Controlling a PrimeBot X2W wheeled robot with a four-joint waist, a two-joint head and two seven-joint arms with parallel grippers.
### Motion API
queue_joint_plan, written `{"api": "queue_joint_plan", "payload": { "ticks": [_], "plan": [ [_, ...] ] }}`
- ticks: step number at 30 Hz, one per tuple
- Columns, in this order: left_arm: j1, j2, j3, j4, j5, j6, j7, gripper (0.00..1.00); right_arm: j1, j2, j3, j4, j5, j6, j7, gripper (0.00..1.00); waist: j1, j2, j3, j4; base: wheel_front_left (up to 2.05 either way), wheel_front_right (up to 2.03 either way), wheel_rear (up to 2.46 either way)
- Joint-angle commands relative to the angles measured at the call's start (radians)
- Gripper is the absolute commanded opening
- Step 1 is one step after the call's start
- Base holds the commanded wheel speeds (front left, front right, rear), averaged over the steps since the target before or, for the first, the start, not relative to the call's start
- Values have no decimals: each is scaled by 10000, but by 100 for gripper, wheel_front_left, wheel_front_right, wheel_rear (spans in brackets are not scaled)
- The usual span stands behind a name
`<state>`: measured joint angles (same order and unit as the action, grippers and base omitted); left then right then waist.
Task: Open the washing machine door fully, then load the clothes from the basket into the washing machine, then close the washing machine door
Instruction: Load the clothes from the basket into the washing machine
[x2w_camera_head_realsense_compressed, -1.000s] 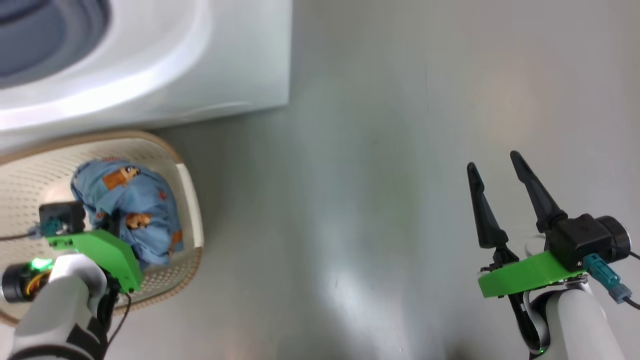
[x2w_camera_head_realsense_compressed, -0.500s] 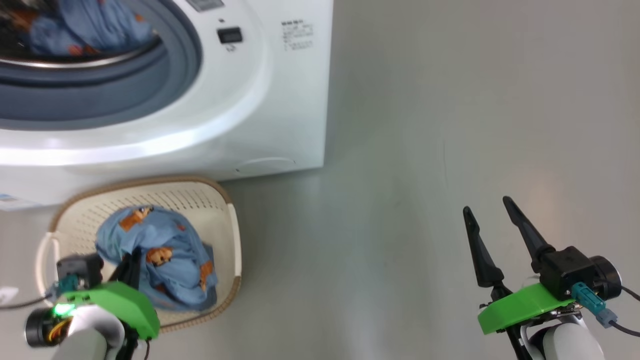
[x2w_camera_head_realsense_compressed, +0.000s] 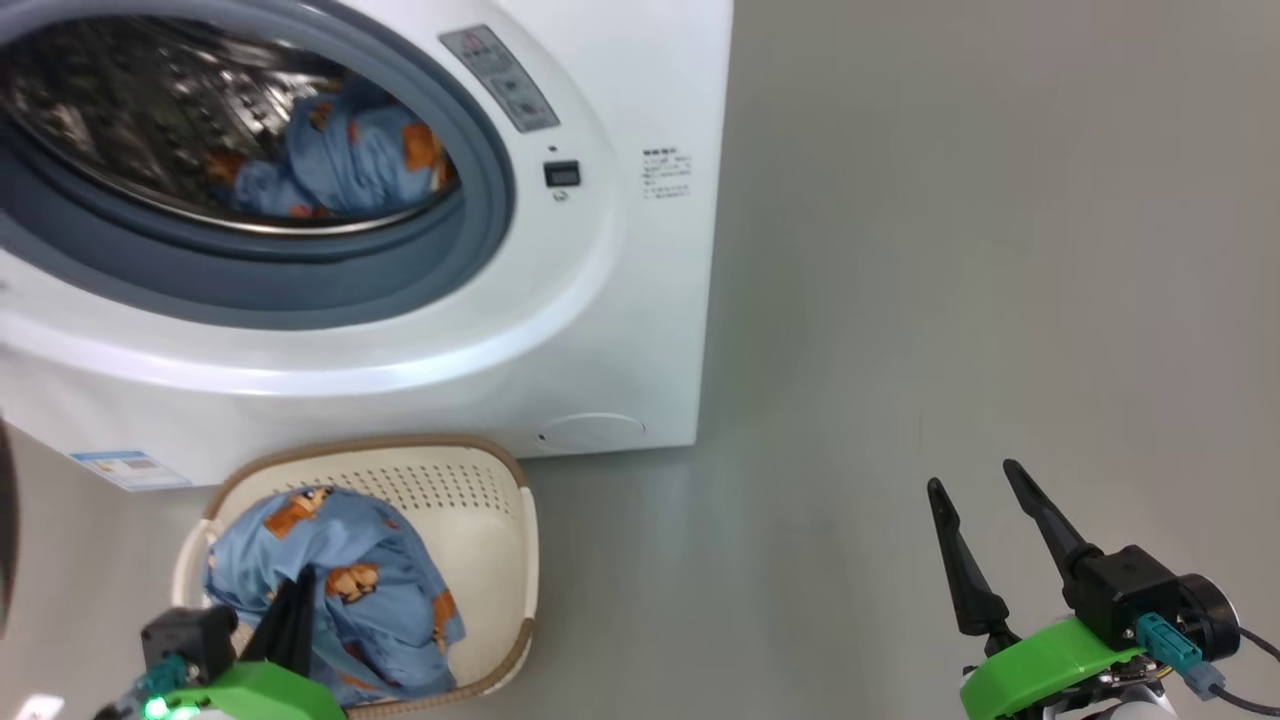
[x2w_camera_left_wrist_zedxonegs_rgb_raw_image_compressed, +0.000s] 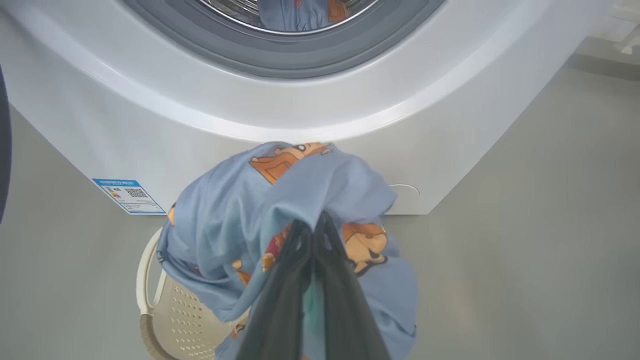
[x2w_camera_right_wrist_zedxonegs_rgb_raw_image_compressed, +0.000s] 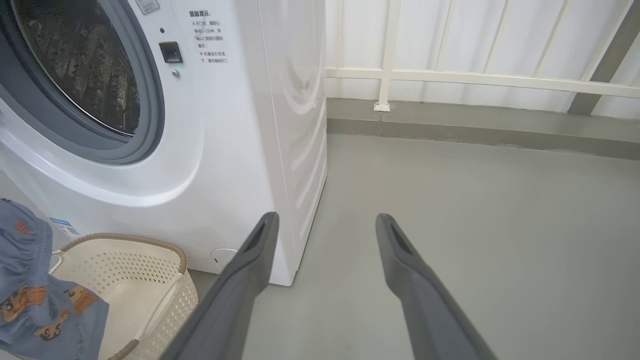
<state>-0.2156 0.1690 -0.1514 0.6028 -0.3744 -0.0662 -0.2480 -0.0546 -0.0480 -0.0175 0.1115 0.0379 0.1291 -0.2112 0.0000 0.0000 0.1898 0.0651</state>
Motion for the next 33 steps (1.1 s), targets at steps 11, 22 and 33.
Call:
{"api": "queue_joint_plan", "payload": {
  "ticks": [11,22,33],
  "plan": [
    [1227,-113,938,-1790,374,142,-137,0,450,-22,141,-172,325,16,-12,100,0,0,-1183,595,0,0,0],
    [1924,-492,1359,-2762,612,78,-137,0,624,-22,224,-108,516,16,-72,100,0,0,-1536,711,0,0,0],
    [1646,-768,1966,-3711,703,-143,-137,0,483,-22,278,-210,454,16,-98,100,0,0,-906,522,0,0,0]
  ]
}}
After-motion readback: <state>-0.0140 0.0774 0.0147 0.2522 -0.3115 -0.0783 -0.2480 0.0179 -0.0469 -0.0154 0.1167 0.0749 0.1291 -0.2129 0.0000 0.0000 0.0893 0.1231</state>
